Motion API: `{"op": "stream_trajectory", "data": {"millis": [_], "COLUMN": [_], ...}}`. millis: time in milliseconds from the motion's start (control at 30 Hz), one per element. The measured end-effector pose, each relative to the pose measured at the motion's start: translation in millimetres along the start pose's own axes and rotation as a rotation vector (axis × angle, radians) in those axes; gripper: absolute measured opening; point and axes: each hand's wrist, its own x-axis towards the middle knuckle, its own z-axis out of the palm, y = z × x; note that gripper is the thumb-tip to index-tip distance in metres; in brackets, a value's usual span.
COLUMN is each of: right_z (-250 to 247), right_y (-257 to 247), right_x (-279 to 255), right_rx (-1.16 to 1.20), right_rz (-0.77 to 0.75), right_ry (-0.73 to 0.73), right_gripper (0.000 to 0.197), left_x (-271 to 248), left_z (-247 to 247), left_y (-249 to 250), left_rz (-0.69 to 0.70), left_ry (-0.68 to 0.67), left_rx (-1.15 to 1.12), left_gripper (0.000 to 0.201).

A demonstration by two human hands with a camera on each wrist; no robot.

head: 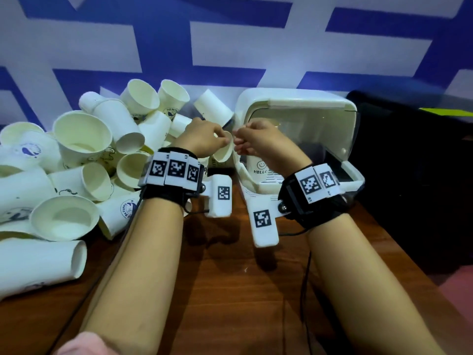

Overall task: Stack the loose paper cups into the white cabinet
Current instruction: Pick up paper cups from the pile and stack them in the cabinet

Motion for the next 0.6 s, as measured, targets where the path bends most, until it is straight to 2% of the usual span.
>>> {"op": "stream_trajectory", "data": {"millis": [167, 367, 500, 600], "right_z": [22.3, 33.5, 35.0, 32.3], "right_y": [14.7, 24.8, 24.7, 24.9], "right_x": [4.1, 2.9, -0.4, 2.1], "right_rx": [-0.113, -0.103, -0.107, -0.138], "right_rz": [0.082, 0.138, 0.148, 0.165], "right_ry": [-0.039, -0.048, -0.029, -0.022], "right_gripper": [0.025, 0.028, 0.014, 0.032], "left_x": [6.3, 16.6, 18.5, 20.4], "left_z": [11.2, 24.4, 27.2, 26.0], "left_y": [-3.9, -10.3, -9.2, -9.1], "left_rz": [-0.04, -0.033, -0.019, -0.015], "left_ry": [-0.036, -0.074, -0.085, -0.038], "left_rx": [0.099, 0.147, 0.177, 0.168], "left_gripper": [0.037, 0.046, 0.048, 0.051]}}
